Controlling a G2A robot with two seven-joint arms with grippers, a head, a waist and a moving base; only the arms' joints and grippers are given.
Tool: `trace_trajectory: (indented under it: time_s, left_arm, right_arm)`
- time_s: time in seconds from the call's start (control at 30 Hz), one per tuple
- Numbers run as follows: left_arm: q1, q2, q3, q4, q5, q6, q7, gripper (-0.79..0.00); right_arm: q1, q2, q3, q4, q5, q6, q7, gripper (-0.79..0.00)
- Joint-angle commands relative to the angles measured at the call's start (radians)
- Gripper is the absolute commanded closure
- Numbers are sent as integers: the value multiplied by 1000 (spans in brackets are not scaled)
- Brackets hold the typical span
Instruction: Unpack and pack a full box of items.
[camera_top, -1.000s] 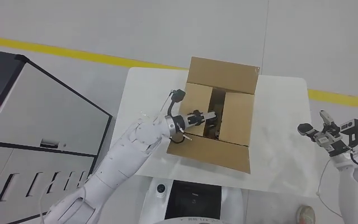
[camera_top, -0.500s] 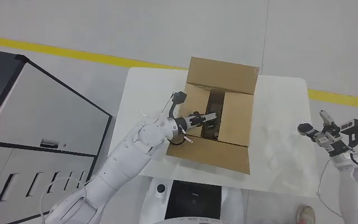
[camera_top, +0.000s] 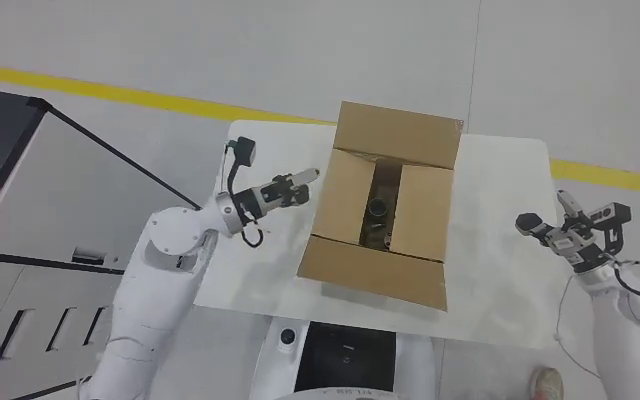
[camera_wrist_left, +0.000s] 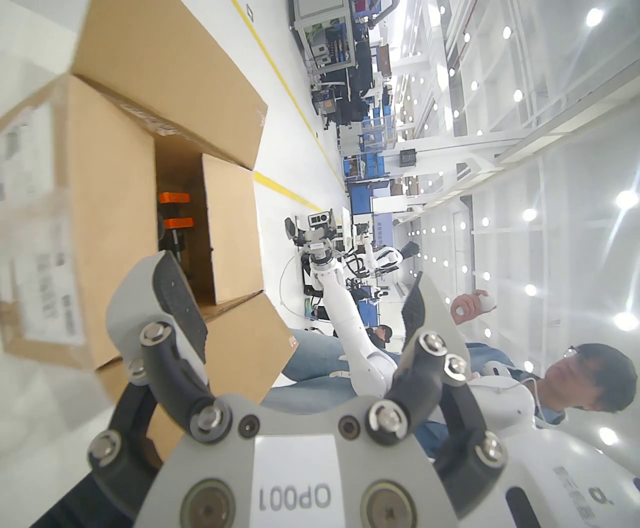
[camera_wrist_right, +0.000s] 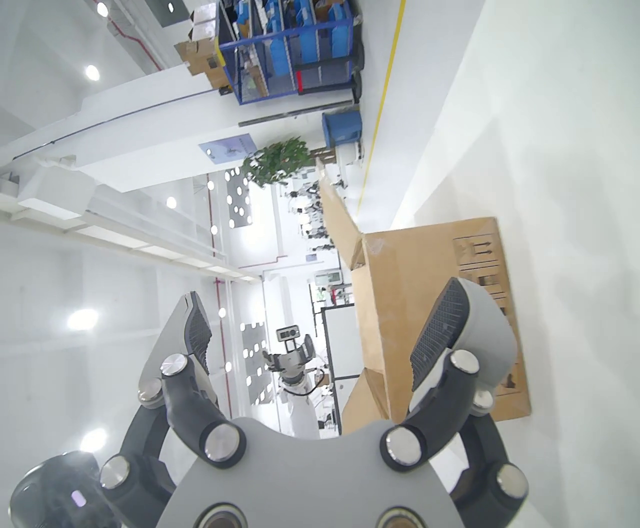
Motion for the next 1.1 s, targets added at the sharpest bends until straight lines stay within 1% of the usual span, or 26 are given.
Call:
trace_trajectory:
  time_s: [0.0,0.03,0.1,0.2,0.23,0.3,0.5,0.57,0.6,0.63,0.7,0.73,0.83,0.93,1.07]
  left_arm:
    - [75,11,-106,-23,-42,4,-56,-785]
    - [105,15,-141,-29,-70,11,-77,-785]
    - [162,21,-185,-38,-118,39,-130,-785]
    - [238,33,-230,-35,-87,38,-233,-785]
    - [250,35,-239,-34,-72,32,-233,-785]
    - [250,35,-239,-34,-72,32,-233,-785]
    - [250,35,-239,-34,-72,32,-233,-785]
    - [258,33,-221,-16,-86,34,-211,-785]
    - [251,37,-227,-1,-47,13,-215,-785]
    - [250,42,-233,20,0,-13,-237,-785]
    - [244,52,-261,51,39,-44,-299,-785]
    - [247,57,-280,66,44,-52,-337,-785]
    - [259,73,-323,74,82,-59,-447,-785]
    - [278,81,-317,70,78,-53,-522,-785]
    - [293,82,-249,38,23,-35,-591,-785]
  right_arm:
    - [27,-4,-23,-6,23,-23,10,-785]
    - [43,-7,-40,-6,28,-35,8,-785]
    - [79,-13,-69,5,47,-59,7,-785]
    - [123,-24,-115,26,88,-80,11,-785]
    - [135,-27,-128,36,97,-84,16,-785]
    - [152,-29,-159,45,73,-79,32,-785]
    - [152,-29,-159,45,73,-79,32,-785]
    - [133,-31,-163,37,49,-96,-4,-785]
    - [131,-33,-170,28,47,-100,-19,-785]
    - [134,-34,-173,32,55,-100,-35,-785]
    - [159,-38,-180,41,67,-110,-60,-785]
    - [175,-40,-184,47,70,-127,-71,-785]
    - [239,-48,-216,95,58,-162,-113,-785]
    - [315,-59,-261,173,25,-198,-165,-785]
    - [412,-76,-314,308,-8,-254,-240,-785]
